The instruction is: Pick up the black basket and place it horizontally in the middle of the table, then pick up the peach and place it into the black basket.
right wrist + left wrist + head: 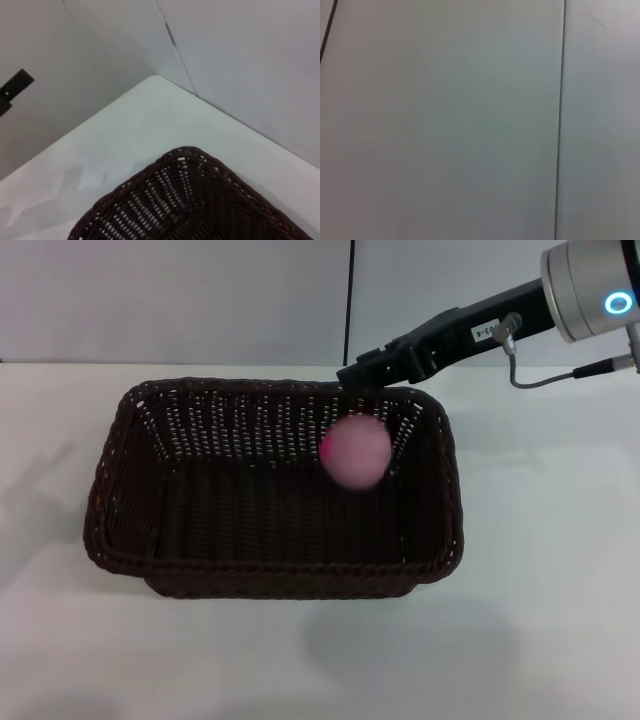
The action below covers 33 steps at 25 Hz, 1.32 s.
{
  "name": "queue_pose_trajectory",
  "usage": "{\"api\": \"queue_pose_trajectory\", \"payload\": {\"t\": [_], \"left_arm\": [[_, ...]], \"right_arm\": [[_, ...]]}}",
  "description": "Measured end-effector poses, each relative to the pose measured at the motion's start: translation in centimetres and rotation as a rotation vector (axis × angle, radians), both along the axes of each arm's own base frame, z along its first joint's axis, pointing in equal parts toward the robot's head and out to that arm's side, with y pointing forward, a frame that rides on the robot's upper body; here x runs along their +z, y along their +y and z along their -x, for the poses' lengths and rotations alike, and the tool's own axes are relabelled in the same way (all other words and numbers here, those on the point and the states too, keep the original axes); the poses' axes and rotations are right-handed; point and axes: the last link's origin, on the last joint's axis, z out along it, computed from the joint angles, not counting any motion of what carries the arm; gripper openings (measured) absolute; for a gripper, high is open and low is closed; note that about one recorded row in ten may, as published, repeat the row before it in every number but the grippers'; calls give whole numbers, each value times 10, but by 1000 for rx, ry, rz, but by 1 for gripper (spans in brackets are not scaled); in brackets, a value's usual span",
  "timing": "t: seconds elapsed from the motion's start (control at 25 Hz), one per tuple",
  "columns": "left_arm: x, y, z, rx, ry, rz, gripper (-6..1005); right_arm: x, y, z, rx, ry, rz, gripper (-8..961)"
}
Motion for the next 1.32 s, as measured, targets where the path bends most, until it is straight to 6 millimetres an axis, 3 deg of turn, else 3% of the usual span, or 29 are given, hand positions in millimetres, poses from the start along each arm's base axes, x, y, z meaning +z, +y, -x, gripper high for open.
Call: {"api": "queue_pose_trajectory", "payload": {"t": [0.24,0.44,0.64,0.8,0.84,1.16,1.32], "left_arm": [[1,-1,3,11,6,-13,697],[6,-22,26,93,5,-111,697],[3,-43,44,167,4,-197,697],[-2,-63,54,223,-3,-275,697],[-4,-66,54,230,-3,-287,697],[-18,-92,60,332,24,-460,697],[-24,-96,61,376,44,-503,697]], "right_arm": [[8,-1,-4,14,40,-36,456],[36,-10,-37,7,153,-200,595],[51,-40,-95,63,442,-442,633],[54,-67,-137,118,659,-688,640],[48,-83,-155,139,732,-809,640],[26,-121,-183,171,775,-1142,640],[18,-127,-189,142,737,-1201,640]]}}
